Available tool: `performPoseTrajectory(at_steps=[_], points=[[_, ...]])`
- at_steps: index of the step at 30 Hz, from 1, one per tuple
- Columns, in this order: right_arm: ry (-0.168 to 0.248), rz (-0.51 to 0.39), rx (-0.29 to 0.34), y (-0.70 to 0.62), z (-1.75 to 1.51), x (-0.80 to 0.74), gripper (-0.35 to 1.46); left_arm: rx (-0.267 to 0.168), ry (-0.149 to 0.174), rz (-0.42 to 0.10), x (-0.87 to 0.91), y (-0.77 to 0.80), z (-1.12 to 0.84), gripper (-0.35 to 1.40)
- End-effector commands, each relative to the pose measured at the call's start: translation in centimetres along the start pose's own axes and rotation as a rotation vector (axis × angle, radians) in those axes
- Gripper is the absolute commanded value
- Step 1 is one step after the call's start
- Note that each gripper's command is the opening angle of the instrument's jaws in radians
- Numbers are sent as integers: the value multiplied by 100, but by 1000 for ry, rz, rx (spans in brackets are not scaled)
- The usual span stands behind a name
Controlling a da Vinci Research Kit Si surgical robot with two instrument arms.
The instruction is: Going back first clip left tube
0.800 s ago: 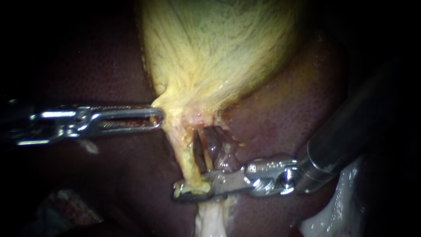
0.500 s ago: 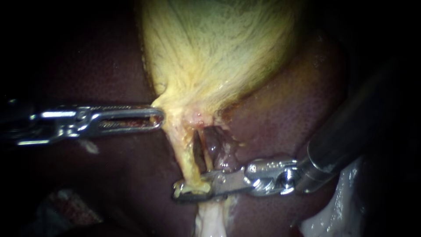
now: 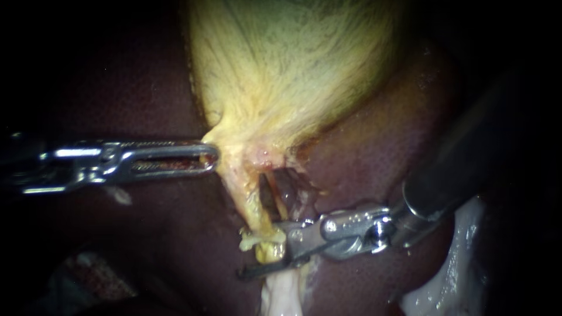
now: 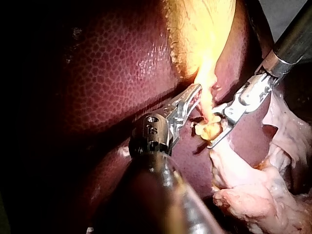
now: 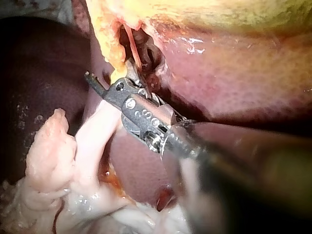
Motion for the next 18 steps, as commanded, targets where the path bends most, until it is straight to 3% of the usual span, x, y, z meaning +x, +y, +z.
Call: performPoseTrajectory(at_steps=[1,8,18], points=[[-2,-13,-3,0,-4,2,60,0,0,0,0,0,0,-35],[-6,-80,-23,3,-16,5,60,1,0,0,0,0,-1,-35],[-5,-79,-28,-3,-46,0,60,0,0,1,1,2,0,-35]])
